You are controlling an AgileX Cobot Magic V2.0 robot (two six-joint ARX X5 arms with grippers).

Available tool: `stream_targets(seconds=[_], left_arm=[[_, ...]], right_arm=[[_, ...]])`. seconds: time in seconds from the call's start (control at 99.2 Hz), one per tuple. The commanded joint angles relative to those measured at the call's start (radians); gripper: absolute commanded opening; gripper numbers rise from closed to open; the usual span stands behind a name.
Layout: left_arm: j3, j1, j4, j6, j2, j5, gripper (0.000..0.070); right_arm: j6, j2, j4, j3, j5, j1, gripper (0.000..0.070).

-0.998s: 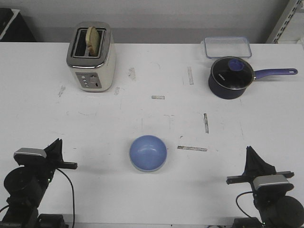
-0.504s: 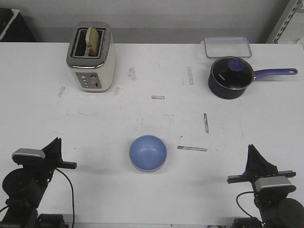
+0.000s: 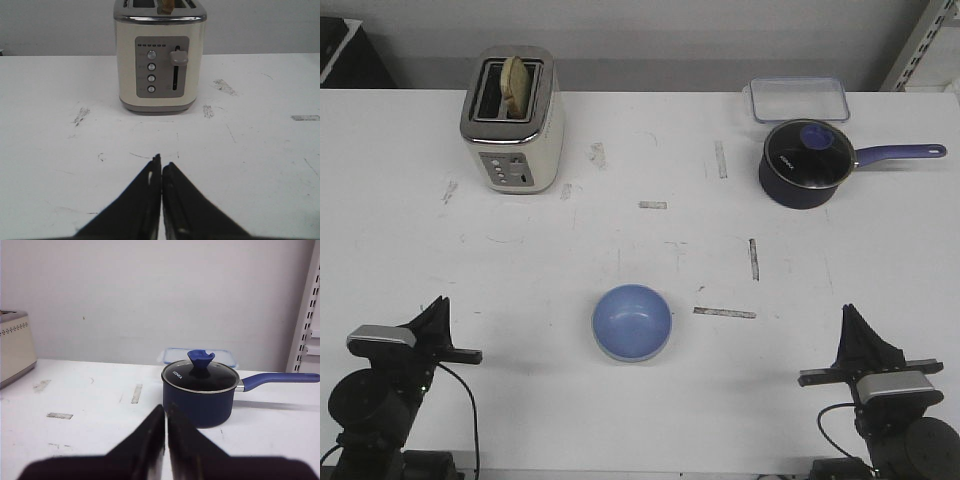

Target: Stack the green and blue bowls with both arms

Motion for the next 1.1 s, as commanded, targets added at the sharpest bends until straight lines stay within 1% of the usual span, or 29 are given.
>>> stream_targets(seconds=[0.0,0.171,0.232,0.302,0.444,1.089], left_arm=[[-0.066,0.005,0.056,-0.002,-0.033,-0.002,0.0001],[-0.288,0.016,0.244,-0.001,-0.185,-0.053,0.0001],[-0.350,0.016,0.279,-0.002,-0.234,-0.065,0.0001],[-0.402,0.016,0.288,-0.002,-0.280,-0.066,0.0001],[-0.477,0.016,0.360,-0.002,-0.276,-0.066,0.0001],[-0.478,0.015,0.356,-0.002,-0.276,-0.066,0.0001]], right_arm=[[0.010,0.000,0.013,0.008,0.001,0.001,0.0000],[0.010,0.000,0.013,0.008,0.001,0.001,0.0000],[0.010,0.000,0.013,0.008,0.001,0.001,0.0000],[0.010,0.000,0.013,0.008,0.001,0.001,0.0000],[0.010,0.000,0.014,0.008,0.001,0.001,0.0000],[0.010,0.000,0.014,0.008,0.001,0.001,0.0000]])
